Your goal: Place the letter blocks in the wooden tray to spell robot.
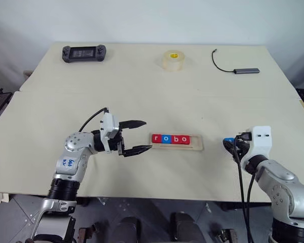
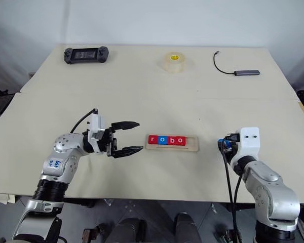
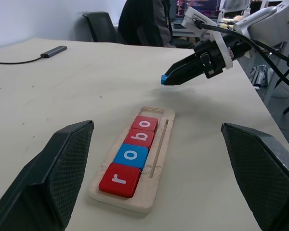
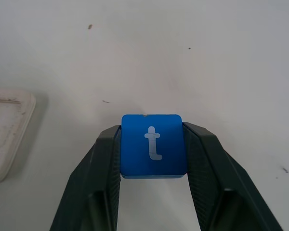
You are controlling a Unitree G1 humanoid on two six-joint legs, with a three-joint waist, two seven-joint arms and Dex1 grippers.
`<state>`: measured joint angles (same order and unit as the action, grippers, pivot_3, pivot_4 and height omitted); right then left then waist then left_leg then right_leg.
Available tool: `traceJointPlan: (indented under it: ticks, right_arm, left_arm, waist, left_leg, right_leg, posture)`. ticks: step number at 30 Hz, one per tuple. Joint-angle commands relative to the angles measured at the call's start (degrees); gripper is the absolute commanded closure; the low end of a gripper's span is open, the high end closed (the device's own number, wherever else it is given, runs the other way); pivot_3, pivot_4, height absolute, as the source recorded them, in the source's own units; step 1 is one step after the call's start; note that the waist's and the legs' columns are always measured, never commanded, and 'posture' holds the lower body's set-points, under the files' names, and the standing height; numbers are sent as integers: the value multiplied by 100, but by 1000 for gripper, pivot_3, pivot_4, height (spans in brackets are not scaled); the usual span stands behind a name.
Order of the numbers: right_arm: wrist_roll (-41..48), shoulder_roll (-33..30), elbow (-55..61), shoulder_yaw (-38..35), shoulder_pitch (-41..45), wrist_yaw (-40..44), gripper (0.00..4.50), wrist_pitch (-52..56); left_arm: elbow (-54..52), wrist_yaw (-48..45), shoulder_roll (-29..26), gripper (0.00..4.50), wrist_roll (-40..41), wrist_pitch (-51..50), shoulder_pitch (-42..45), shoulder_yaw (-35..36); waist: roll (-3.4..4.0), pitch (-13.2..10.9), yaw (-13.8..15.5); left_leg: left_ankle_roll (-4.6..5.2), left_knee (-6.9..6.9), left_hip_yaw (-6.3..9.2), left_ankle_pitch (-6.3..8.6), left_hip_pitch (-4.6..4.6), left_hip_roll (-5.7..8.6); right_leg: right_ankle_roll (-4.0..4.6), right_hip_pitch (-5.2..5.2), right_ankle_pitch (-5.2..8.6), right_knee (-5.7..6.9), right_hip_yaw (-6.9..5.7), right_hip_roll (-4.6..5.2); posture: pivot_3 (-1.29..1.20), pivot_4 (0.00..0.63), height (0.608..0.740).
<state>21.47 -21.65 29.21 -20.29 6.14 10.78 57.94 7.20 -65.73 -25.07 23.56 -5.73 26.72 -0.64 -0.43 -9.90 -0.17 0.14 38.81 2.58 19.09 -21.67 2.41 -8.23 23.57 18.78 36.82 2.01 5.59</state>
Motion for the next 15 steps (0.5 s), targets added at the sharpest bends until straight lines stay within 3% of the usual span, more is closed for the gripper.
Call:
traceJointPlan:
  ticks: [1,4,7,12,15]
  right_arm:
    - [13,-184,208,30,-25,100,1656,-64]
    - [292,-786,-18,21,-9,888,660,-133]
    - [346,-1567,-397,39,-27,1781,660,-606]
    - [206,-3032,-1821,304,1,4121,660,-2441]
    - [-311,-3593,-3082,938,566,5289,660,-3855]
  left_arm:
    - [-99,-17,-44,0,66,56,112,59]
    - [-117,7,-48,0,64,50,96,73]
    - [-122,29,-42,0,60,53,82,75]
    - [-64,45,-21,0,40,80,128,62]
    - [-2,-7,-18,0,37,112,175,44]
  waist:
    - [0,0,4]
    - [0,0,2]
    - [0,0,3]
    - [-4,-2,6]
    - [-6,-4,-27]
  left_leg:
    - [0,-2,1,0,0,1]
    - [2,-4,0,1,0,4]
    - [5,-4,2,1,0,3]
    - [18,-5,0,5,1,4]
    - [19,-5,-4,6,3,2]
  right_leg:
    - [0,0,0,-1,-1,-1]
    - [0,0,0,-4,-2,-3]
    - [0,-5,0,-8,-5,-5]
    - [-2,-16,-1,-23,-10,-11]
    - [-3,-17,-1,-28,-9,-11]
  posture:
    - [0,150,740]
    - [0,150,740]
    - [0,150,740]
    - [0,150,740]
    - [0,150,740]
